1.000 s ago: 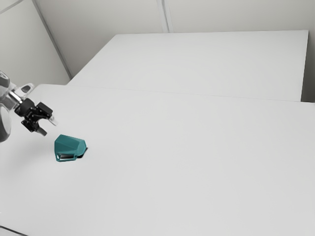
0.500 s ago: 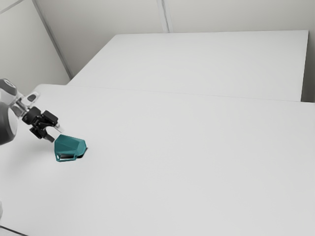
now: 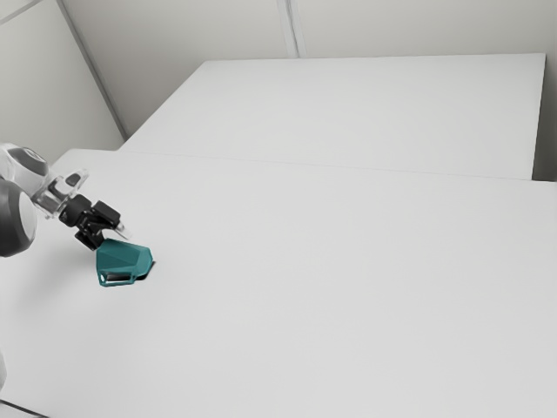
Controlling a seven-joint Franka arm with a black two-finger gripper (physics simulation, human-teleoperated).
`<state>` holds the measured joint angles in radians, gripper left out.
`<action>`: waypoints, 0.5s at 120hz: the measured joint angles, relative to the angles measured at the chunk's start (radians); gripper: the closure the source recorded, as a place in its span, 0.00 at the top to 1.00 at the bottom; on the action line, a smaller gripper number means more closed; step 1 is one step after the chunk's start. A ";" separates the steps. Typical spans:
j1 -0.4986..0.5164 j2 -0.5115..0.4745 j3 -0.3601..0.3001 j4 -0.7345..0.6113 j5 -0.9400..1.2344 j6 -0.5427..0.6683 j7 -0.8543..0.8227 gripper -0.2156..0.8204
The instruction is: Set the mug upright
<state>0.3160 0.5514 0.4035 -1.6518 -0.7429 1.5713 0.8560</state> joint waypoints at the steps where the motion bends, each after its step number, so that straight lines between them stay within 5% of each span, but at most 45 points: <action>1: 0.000 0.000 0.000 0.000 0.000 0.000 0.001 0.74; 26: 0.000 -0.001 0.000 -0.002 -0.011 0.002 0.022 0.37; 60: -0.002 -0.016 -0.008 0.009 -0.023 0.010 0.037 0.13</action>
<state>0.3142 0.5355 0.3953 -1.6426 -0.7659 1.5810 0.8935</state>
